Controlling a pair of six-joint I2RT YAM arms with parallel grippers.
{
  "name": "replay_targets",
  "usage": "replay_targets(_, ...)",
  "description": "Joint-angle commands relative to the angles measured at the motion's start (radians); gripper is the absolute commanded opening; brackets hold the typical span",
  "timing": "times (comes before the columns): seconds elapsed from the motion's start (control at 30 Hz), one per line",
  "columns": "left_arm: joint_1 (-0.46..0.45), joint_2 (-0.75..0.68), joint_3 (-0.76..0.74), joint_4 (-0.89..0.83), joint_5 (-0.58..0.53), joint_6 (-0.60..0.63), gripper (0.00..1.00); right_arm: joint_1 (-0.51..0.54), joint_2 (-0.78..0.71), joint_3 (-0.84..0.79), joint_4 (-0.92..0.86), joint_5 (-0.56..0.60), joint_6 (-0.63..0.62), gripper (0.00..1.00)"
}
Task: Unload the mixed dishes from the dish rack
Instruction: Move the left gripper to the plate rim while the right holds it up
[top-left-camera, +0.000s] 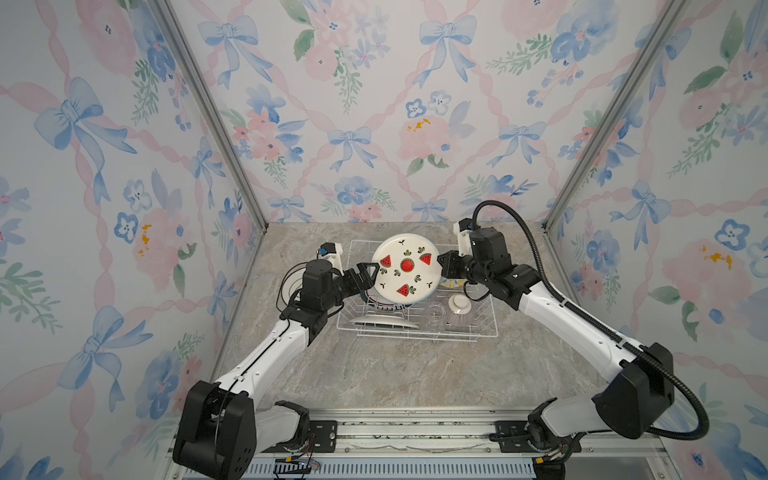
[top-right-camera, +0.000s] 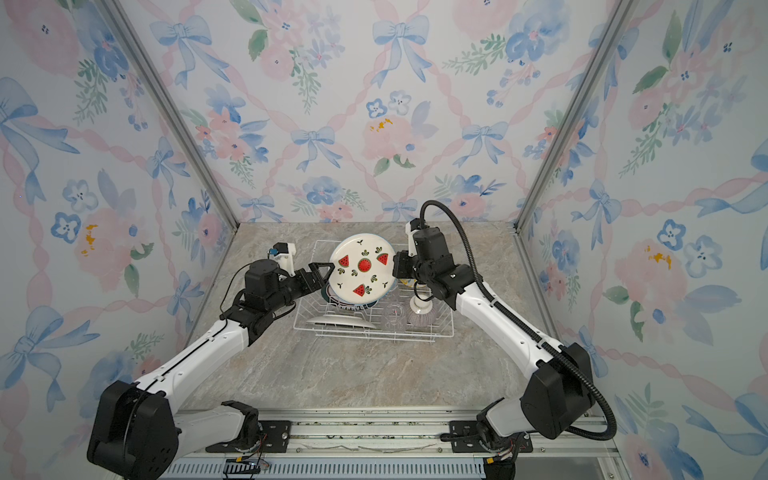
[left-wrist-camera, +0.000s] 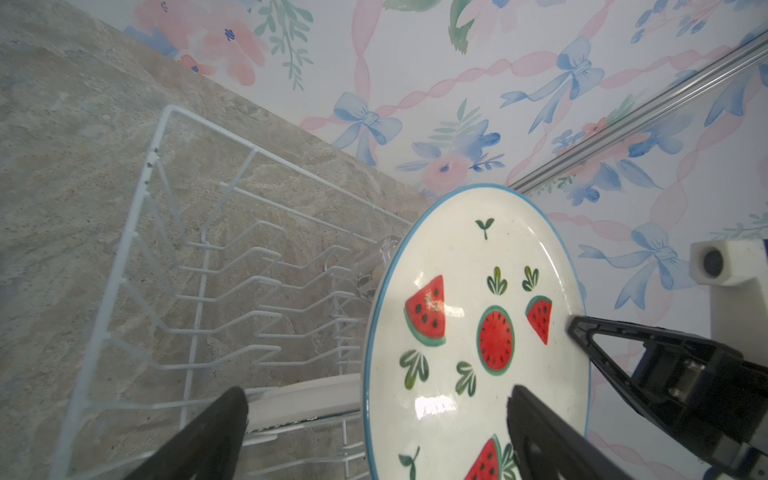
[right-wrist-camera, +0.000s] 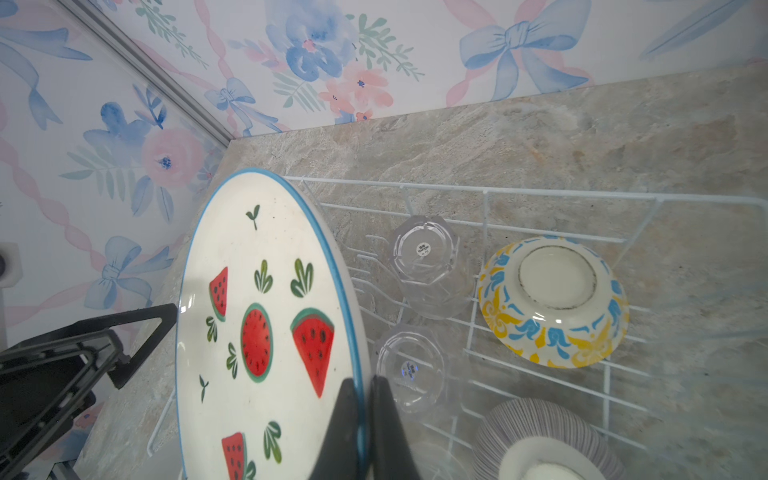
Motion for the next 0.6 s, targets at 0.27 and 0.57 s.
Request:
replay_targets(0.27, -0.021, 0.051, 0.043, 0.071, 0.060, -0.035, 0.98, -0.022, 0.004, 0.036, 0.182, -0.105, 0.124, 0.00)
replay_targets(0.57, -0.029, 0.066, 0.057, 0.097, 0.078, -0.059, 0.98, -0.023, 0.003, 0.028, 0.212, -0.140, 0.170, 0.00)
